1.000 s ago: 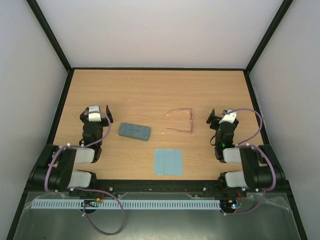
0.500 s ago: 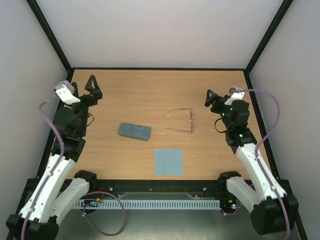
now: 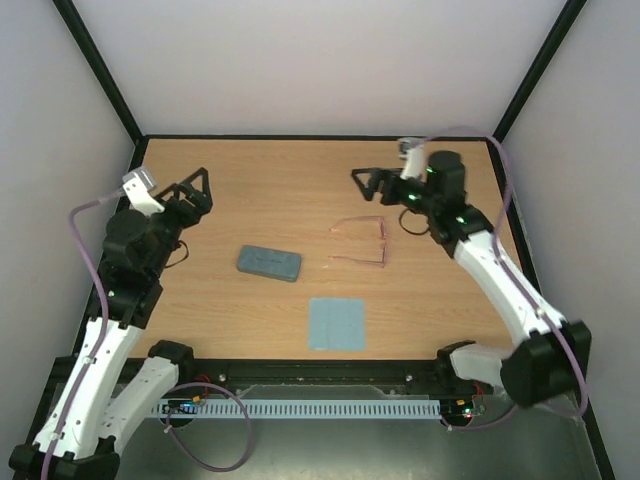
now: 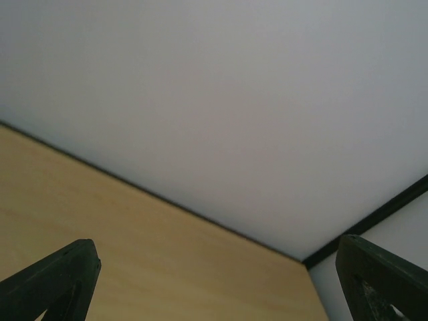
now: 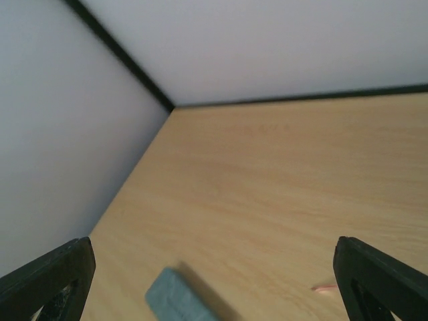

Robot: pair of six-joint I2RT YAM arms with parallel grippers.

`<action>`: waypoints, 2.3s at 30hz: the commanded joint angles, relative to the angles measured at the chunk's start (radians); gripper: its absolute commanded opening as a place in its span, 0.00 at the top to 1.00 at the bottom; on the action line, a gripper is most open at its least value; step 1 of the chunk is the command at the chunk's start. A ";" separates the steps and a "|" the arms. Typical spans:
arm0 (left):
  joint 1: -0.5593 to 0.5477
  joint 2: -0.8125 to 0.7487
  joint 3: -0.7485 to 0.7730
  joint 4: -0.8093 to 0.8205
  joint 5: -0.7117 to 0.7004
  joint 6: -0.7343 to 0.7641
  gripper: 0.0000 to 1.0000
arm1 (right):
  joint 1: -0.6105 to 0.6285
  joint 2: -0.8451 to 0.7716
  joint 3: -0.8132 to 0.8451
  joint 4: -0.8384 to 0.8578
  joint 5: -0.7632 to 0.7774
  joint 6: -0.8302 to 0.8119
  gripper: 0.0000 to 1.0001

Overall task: Organize the sunglasses
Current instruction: Pick up the sunglasses case from the center of the board.

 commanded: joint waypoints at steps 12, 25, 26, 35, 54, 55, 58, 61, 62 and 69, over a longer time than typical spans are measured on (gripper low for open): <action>-0.013 -0.265 -0.386 -0.291 0.082 -0.233 0.00 | 0.451 0.652 0.321 -0.324 0.287 -0.417 0.01; -0.012 -0.316 -0.464 -0.327 0.125 -0.190 0.00 | 0.609 0.933 0.532 -0.387 0.348 -0.562 0.01; -0.013 -0.314 -0.465 -0.325 0.128 -0.186 0.00 | 0.610 0.930 0.528 -0.380 0.339 -0.562 0.01; -0.012 -0.291 -0.464 -0.301 0.148 -0.174 0.01 | 0.624 0.939 0.536 -0.396 0.296 -0.576 0.01; -0.013 -0.295 -0.473 -0.303 0.160 -0.175 0.00 | 0.651 0.971 0.532 -0.395 0.299 -0.581 0.04; -0.013 -0.295 -0.473 -0.302 0.161 -0.175 0.00 | 0.652 0.977 0.535 -0.398 0.300 -0.580 0.07; -0.012 -0.295 -0.474 -0.302 0.161 -0.175 0.00 | 0.652 0.988 0.541 -0.402 0.304 -0.577 0.17; -0.013 -0.295 -0.474 -0.302 0.161 -0.175 0.01 | 0.651 0.986 0.542 -0.398 0.301 -0.573 0.27; -0.013 -0.295 -0.474 -0.303 0.163 -0.177 0.00 | 0.652 0.984 0.541 -0.394 0.300 -0.570 0.29; -0.013 -0.293 -0.476 -0.301 0.164 -0.177 0.00 | 0.645 0.909 0.488 -0.350 0.259 -0.511 0.40</action>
